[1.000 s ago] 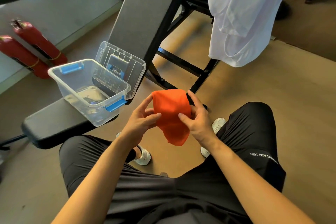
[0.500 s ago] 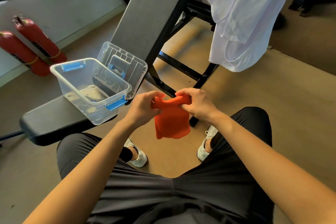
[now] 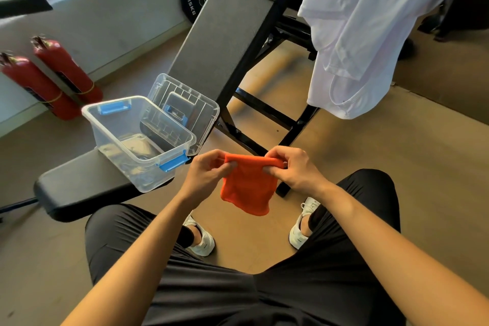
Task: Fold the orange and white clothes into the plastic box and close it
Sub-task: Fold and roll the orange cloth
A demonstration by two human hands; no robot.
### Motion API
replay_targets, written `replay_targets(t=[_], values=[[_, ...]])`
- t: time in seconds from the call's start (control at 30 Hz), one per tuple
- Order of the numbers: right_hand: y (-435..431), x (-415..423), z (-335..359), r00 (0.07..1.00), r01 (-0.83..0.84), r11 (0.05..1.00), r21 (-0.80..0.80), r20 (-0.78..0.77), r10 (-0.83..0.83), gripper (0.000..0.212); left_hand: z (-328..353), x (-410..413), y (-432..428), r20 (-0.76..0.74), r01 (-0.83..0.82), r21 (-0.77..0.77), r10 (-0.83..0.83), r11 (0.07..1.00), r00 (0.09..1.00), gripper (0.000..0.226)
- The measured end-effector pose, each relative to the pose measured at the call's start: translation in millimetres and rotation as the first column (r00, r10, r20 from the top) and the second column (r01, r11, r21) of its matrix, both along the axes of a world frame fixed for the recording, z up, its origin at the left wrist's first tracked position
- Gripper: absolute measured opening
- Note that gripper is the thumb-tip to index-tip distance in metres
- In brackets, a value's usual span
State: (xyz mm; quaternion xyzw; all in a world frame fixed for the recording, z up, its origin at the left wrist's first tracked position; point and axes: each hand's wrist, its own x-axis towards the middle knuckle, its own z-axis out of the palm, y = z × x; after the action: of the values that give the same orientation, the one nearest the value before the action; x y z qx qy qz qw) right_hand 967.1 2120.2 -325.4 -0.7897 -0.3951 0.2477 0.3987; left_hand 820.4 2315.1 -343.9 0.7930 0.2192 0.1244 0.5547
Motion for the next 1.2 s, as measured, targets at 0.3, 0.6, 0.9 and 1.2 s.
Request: replay_targets(t=[0.3,0.6,0.9,1.2], values=[[13.9,-9.1,38.0,0.977,-0.118,0.986,0.115,0.190,0.095,0.038,25.6,14.2,-12.6,0.170,0.144,-0.142,-0.119,0.979,0.978,0.009],[8.9,-5.6,51.6,0.971,-0.094,0.957,0.275,0.239,0.026,0.018,-27.3,-1.9,-25.3,0.037,0.109,-0.183,-0.105,0.977,0.994,0.019],[-23.1,27.1,64.9,0.952,0.187,0.903,0.387,0.154,-0.263,0.013,-72.9,3.3,-56.6,-0.010,0.021,0.018,-0.021,1.000,1.000,0.017],[-38.9,86.3,17.0,0.812,0.514,0.779,0.359,0.091,-0.577,0.013,-66.9,-13.3,-63.0,-0.017,0.119,0.175,-0.118,0.977,0.993,0.037]])
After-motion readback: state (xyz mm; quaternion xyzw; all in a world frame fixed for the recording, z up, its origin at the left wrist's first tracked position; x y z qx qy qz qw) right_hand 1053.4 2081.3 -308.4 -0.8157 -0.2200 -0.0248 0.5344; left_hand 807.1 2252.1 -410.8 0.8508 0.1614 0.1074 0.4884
